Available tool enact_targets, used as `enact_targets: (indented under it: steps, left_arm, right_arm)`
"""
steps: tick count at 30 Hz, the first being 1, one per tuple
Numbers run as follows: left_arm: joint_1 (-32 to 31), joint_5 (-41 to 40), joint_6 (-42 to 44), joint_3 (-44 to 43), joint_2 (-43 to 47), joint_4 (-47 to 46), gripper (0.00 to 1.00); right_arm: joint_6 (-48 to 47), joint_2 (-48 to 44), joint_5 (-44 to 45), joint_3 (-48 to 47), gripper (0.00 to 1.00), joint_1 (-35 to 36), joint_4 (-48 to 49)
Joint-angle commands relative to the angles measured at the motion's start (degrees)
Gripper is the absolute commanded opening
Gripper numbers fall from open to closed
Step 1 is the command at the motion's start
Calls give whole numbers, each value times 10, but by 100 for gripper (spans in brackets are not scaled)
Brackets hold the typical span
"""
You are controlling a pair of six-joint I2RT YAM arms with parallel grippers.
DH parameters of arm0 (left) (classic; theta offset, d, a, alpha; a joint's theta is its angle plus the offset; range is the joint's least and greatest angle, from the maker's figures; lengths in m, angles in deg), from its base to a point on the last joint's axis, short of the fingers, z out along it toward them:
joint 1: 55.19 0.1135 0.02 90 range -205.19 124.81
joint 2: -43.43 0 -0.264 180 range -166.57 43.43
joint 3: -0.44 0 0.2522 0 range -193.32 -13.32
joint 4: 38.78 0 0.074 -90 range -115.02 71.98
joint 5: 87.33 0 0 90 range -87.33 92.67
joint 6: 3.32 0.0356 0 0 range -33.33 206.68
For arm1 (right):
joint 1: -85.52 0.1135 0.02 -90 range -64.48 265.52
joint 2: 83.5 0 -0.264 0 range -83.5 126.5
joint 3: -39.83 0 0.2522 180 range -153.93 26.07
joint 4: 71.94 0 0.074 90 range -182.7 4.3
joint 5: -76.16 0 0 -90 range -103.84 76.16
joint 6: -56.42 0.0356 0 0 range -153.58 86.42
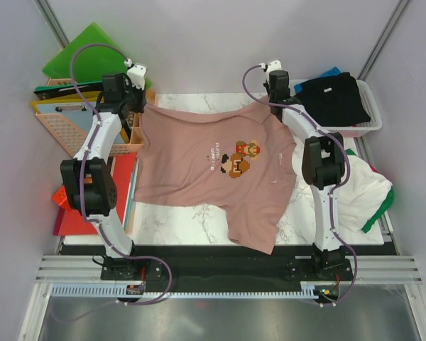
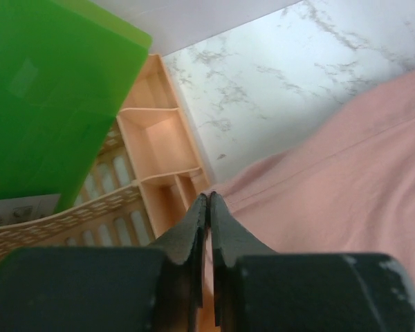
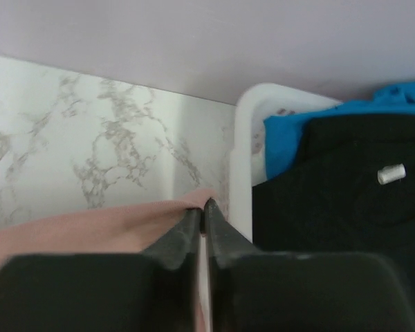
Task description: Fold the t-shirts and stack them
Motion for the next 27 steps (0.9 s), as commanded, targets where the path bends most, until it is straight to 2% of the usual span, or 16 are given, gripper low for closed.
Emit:
enact_targets:
  steps: [1, 3, 4, 6, 9, 12, 14, 15, 16, 17, 19, 20, 22, 24, 25, 27]
  left_arm:
    - [0, -82, 21, 4, -15, -58, 47]
    - [0, -145, 14, 12, -18, -87, 64]
    - [2, -148, 12, 12, -19, -91, 73]
    - [4, -183, 13, 14, -19, -99, 77]
    - [5, -191, 18, 24, 2, -107, 79]
    - [5, -185, 25, 46, 44, -111, 80]
    - [5, -171, 27, 60, 71, -86, 80]
    - [5, -155, 25, 65, 87, -74, 81]
    - [5, -136, 23, 70, 117, -50, 80]
    - [6, -112, 23, 68, 130, 18, 81]
    - [5, -5, 37, 59, 169, 99, 80]
    - [5, 112, 52, 48, 176, 226, 80]
    - [3, 238, 121, -8, 169, 369, 80]
    - [1, 319, 146, -19, 168, 497, 80]
    - [0, 322, 141, -3, 173, 501, 80]
    - [-1, 288, 121, 43, 219, 469, 82]
  right_arm:
    - [12, 28, 150, -48, 39, 4, 50]
    - [9, 27, 209, -41, 60, 4, 93]
    - [9, 23, 218, -31, 70, 5, 103]
    - [5, 5, 232, -13, 74, 7, 126]
    - [-2, -48, 230, 57, 77, 10, 176]
    - [17, -96, 201, 91, 77, 11, 139]
    - [29, -139, 150, 112, 77, 11, 78]
    - [47, -155, 138, 120, 77, 12, 59]
    - [53, -172, 112, 136, 77, 12, -12]
    - [56, -200, 24, 137, 77, 12, -56]
    - [74, -235, -50, 163, 77, 11, -155]
    - [61, -275, -182, 177, 77, 9, -186]
    - [26, -316, -292, 215, 79, 8, -269]
    - [0, -350, -387, 220, 82, 10, -337]
    - [-6, -355, -393, 219, 84, 10, -393]
    - [-26, -365, -385, 232, 84, 9, -427]
